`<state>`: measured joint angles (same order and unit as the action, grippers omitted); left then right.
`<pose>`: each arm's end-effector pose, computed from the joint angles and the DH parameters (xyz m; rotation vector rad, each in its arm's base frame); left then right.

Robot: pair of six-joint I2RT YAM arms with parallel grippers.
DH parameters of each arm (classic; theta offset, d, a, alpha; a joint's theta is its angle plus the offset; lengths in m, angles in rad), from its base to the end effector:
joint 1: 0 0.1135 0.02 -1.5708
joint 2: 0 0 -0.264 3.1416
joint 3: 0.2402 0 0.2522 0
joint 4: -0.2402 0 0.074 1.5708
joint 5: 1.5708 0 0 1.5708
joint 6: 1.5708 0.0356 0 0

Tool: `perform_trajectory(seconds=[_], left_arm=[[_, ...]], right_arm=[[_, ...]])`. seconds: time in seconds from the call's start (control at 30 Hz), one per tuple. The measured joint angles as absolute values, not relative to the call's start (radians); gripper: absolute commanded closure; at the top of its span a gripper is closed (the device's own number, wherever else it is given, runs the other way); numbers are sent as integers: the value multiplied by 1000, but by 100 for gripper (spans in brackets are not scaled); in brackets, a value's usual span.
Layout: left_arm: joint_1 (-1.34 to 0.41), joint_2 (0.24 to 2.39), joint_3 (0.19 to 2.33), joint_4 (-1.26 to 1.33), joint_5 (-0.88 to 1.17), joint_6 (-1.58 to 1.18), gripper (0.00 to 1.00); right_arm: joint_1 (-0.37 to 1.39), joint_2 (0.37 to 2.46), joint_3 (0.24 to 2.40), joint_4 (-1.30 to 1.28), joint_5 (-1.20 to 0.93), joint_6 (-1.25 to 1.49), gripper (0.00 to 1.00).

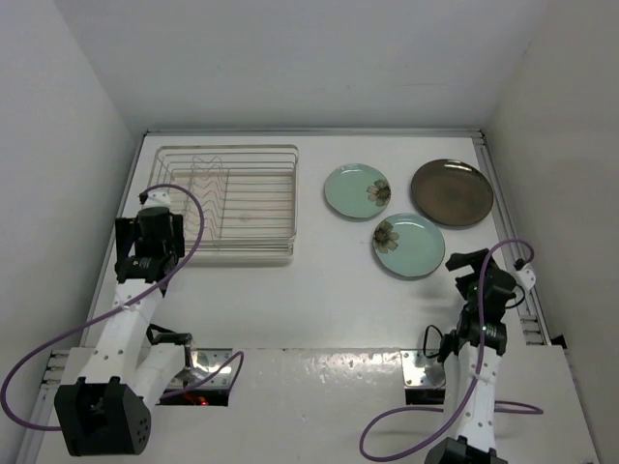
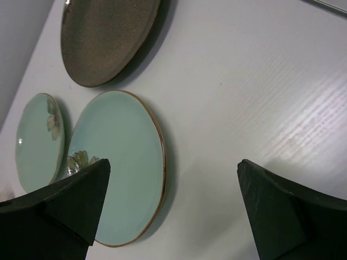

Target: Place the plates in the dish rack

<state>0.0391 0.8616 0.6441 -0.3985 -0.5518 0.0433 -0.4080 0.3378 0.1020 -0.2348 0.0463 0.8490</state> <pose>0.1845 0.0259 0.2593 -0.3076 2.1312 0.6481 0.1102 -0.0494 0.1524 1.2278 1.6398 0.2285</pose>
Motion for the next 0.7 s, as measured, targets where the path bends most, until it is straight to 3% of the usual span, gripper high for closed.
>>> perform_trajectory(seconds=[0.2,0.33,0.4,0.5,0.63,0.7], left_arm=[[39,855,644,-401,-536,57,0],[39,855,646,-434,-464,134,0],[39,863,673,-484,-397,196,0],[18,907,792,-607,-245,347,0],[-67,1026,1070,-812,-92,533,0],[-114,1095,1221,-902,-48,598,0]], right_arm=[[-408,341,39,-6,-104,831,0],[-406,533,112,36,-236,757,22],[-406,754,259,-76,-269,708,26],[-422,1026,526,-248,-334,659,20],[-415,1126,644,-167,-438,659,19],[-363,1180,697,-153,-454,654,23]])
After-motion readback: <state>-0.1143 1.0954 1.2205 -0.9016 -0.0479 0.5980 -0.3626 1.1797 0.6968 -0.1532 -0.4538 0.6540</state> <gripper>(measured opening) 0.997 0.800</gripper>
